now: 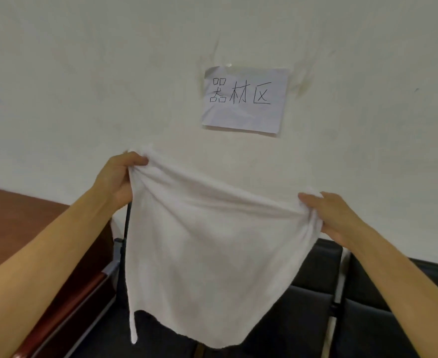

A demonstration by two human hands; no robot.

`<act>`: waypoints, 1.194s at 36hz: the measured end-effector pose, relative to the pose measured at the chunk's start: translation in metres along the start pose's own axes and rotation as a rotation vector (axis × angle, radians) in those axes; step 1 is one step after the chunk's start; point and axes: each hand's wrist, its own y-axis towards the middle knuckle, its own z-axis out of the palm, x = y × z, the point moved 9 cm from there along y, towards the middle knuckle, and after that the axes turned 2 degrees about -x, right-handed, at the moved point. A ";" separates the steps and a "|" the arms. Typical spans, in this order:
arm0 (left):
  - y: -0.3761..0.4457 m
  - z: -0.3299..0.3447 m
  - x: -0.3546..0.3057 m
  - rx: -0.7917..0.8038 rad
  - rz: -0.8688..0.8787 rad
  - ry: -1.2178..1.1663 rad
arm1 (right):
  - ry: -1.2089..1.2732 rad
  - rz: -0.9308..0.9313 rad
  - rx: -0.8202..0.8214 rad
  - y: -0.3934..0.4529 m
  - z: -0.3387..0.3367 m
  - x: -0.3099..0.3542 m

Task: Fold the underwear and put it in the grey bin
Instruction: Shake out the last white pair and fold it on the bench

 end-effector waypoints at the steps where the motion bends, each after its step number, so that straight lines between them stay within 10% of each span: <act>1: 0.000 -0.006 -0.001 -0.003 -0.007 -0.012 | -0.017 0.010 -0.019 0.000 0.000 -0.001; 25: -0.007 -0.111 0.026 -0.450 -0.144 0.593 | 0.138 -0.048 -0.085 -0.013 -0.040 -0.020; 43: -0.016 -0.023 0.081 -0.146 -0.328 0.445 | -0.353 0.082 -0.051 -0.066 -0.115 -0.049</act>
